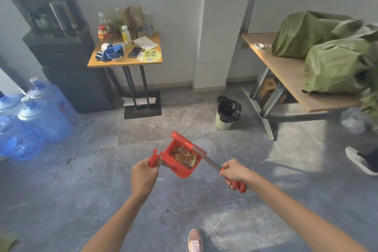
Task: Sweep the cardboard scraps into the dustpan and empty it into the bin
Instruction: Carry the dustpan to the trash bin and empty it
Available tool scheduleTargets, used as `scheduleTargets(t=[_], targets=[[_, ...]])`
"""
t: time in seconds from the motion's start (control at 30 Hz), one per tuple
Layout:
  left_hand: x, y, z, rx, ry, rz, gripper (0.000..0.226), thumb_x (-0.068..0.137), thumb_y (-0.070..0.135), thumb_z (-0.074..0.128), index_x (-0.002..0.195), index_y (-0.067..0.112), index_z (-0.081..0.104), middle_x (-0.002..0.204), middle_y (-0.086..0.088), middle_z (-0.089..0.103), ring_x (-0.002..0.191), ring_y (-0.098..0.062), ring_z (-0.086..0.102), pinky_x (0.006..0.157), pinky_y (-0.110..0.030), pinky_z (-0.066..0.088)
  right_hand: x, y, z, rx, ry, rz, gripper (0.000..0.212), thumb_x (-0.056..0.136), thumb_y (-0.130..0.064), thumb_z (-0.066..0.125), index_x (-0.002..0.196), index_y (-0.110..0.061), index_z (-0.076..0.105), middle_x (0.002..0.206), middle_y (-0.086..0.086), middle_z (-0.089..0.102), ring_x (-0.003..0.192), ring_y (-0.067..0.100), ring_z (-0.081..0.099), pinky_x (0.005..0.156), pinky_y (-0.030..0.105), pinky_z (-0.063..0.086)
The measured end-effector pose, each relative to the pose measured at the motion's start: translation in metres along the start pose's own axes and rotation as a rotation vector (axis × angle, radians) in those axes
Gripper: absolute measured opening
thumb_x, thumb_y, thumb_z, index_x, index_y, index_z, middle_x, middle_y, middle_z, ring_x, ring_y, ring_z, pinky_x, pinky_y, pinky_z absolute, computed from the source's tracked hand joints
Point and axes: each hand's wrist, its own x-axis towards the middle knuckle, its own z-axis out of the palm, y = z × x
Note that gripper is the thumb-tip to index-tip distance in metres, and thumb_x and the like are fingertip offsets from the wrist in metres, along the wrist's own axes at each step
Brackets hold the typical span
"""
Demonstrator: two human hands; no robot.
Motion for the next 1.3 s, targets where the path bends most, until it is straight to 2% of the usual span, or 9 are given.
scheduleTargets(t=[0.2,0.43,0.6,0.7,0.77,0.93,1.13,1.3], targets=[[0.046,0.044,0.037,0.029,-0.011,0.004,0.026,0.081,0.034,0.067,0.063,0.015,0.067,0.049,-0.004,0.057,0.058,-0.028,0.060,0.054,-0.031,0.042,0.033,-0.009,-0.044,0.029,0.009,0.022,0.016,0.087,-0.005,0.041,0.096,-0.005,0.054,0.054,0.010,0.048,0.040,0.017,0.044,0.038,0.021,0.038],[0.085,0.083,0.061,-0.003,-0.018,0.037,0.032,0.083,0.030,0.067,0.055,0.018,0.060,0.042,0.000,0.050,0.043,-0.017,0.048,0.046,-0.030,0.035,0.066,-0.019,-0.082,0.106,0.049,0.033,0.012,0.085,-0.004,0.040,0.088,-0.007,0.051,0.053,0.011,0.046,0.036,0.016,0.040,0.038,0.018,0.033],[0.126,0.104,0.074,0.007,-0.029,0.050,0.031,0.082,0.030,0.065,0.055,0.015,0.059,0.043,-0.001,0.050,0.047,-0.023,0.050,0.048,-0.032,0.038,0.084,-0.035,-0.106,0.147,0.053,0.022,0.010,0.086,-0.004,0.041,0.088,-0.007,0.051,0.054,0.011,0.047,0.040,0.016,0.043,0.038,0.018,0.036],[0.155,0.117,0.084,0.015,-0.044,0.085,0.022,0.081,0.028,0.066,0.062,0.016,0.066,0.045,-0.001,0.053,0.053,-0.027,0.057,0.051,-0.033,0.042,0.099,-0.046,-0.119,0.165,0.060,0.023,0.010,0.087,-0.004,0.042,0.090,-0.007,0.051,0.055,0.010,0.046,0.039,0.015,0.043,0.036,0.017,0.037],[0.177,0.126,0.092,0.016,-0.046,0.105,0.020,0.082,0.029,0.065,0.068,0.015,0.070,0.048,-0.004,0.055,0.058,-0.029,0.060,0.052,-0.033,0.042,0.112,-0.055,-0.127,0.172,0.066,0.025,0.010,0.087,-0.004,0.042,0.084,-0.008,0.050,0.054,0.010,0.046,0.037,0.014,0.042,0.035,0.016,0.036],[0.236,0.149,0.109,0.027,-0.062,0.128,0.025,0.081,0.033,0.066,0.069,0.012,0.071,0.052,-0.008,0.060,0.057,-0.029,0.060,0.053,-0.031,0.042,0.147,-0.084,-0.147,0.195,0.095,0.046,0.009,0.086,-0.003,0.040,0.084,-0.008,0.049,0.054,0.010,0.045,0.037,0.015,0.040,0.034,0.015,0.035],[0.304,0.178,0.113,0.046,-0.087,0.162,0.025,0.079,0.037,0.066,0.067,0.016,0.068,0.054,-0.009,0.062,0.061,-0.032,0.061,0.054,-0.034,0.045,0.181,-0.124,-0.186,0.297,0.124,0.052,0.019,0.085,-0.002,0.043,0.068,-0.010,0.045,0.053,0.009,0.042,0.040,0.017,0.038,0.034,0.016,0.033],[0.344,0.206,0.112,0.061,-0.083,0.218,0.032,0.080,0.037,0.066,0.053,0.023,0.055,0.052,-0.008,0.060,0.061,-0.034,0.059,0.054,-0.035,0.044,0.200,-0.143,-0.220,0.406,0.151,0.046,0.008,0.085,-0.001,0.046,0.084,-0.008,0.050,0.054,0.009,0.042,0.039,0.015,0.037,0.033,0.016,0.032]])
